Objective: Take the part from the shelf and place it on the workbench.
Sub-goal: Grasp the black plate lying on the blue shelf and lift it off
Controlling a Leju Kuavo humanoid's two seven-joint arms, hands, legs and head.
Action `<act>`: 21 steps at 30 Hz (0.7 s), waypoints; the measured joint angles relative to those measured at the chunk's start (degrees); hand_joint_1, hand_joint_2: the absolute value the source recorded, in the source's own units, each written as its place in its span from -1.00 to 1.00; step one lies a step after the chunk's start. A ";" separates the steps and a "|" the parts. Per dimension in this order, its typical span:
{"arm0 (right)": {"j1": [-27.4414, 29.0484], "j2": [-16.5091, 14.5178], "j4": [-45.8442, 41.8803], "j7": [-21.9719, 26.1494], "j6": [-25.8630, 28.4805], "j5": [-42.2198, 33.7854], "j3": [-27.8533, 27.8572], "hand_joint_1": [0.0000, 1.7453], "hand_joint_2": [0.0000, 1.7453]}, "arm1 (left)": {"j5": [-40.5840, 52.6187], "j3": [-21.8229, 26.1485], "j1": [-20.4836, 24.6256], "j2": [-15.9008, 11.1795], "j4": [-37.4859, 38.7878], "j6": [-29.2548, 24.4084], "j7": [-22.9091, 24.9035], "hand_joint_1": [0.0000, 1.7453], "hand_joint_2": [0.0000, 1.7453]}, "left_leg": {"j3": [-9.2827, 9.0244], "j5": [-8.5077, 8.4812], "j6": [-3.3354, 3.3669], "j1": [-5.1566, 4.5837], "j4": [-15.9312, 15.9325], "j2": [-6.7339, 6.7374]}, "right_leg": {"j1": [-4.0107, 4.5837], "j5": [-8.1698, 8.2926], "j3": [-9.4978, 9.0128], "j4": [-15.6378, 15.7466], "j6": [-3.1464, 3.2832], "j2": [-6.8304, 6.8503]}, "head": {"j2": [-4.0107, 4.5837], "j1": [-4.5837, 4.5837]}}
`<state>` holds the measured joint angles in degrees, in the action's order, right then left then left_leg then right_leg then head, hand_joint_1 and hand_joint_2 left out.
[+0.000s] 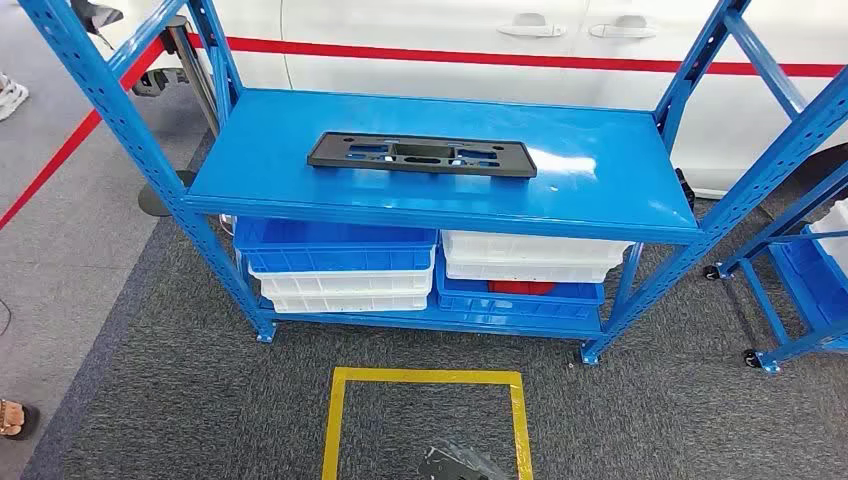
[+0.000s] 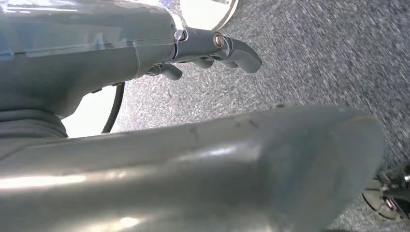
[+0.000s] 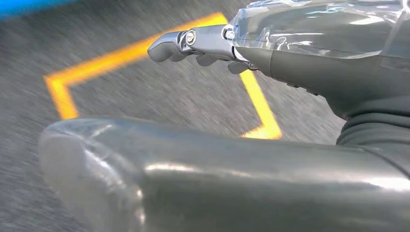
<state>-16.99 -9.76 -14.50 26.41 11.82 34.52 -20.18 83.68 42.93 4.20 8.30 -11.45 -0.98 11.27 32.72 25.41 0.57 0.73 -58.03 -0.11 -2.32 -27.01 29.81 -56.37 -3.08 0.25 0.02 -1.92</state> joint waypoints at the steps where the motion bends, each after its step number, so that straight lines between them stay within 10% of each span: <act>1: -0.23 -0.01 -0.39 0.98 0.09 0.02 -0.03 -1.00 -1.00 | -0.07 0.00 -0.02 -0.07 0.00 -0.07 0.00 -1.00 -1.00 | 0.00 0.00 0.00 0.00 0.00 0.00 | 0.00 0.00 0.00 0.00 0.00 0.00 | 0.00 0.00; 7: -0.97 0.02 -11.32 6.37 0.06 0.91 -1.78 -1.00 -1.00 | 0.36 -0.02 -0.08 -0.42 0.00 -0.88 -0.13 -1.00 -1.00 | -0.01 -0.04 -0.03 0.00 -0.01 0.01 | 0.00 0.00 0.05 -0.03 0.00 0.01 | 0.00 0.00; 21: -6.27 9.34 -51.58 -3.36 -6.44 13.60 -16.51 -1.00 -1.00 | 1.69 -0.56 0.20 -0.51 0.00 -0.99 -0.01 -1.00 -1.00 | 0.01 -0.06 -0.04 -0.01 -0.03 0.03 | -0.01 0.04 0.07 -0.07 -0.03 -0.03 | 0.00 0.00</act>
<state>-23.26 -0.42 -66.08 23.05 5.38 48.12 -36.70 85.37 42.37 4.41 7.79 -11.45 -1.97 11.26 32.73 25.35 0.52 0.72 -58.05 -0.08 -2.33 -26.97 29.87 -56.44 -3.11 0.22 0.02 -1.92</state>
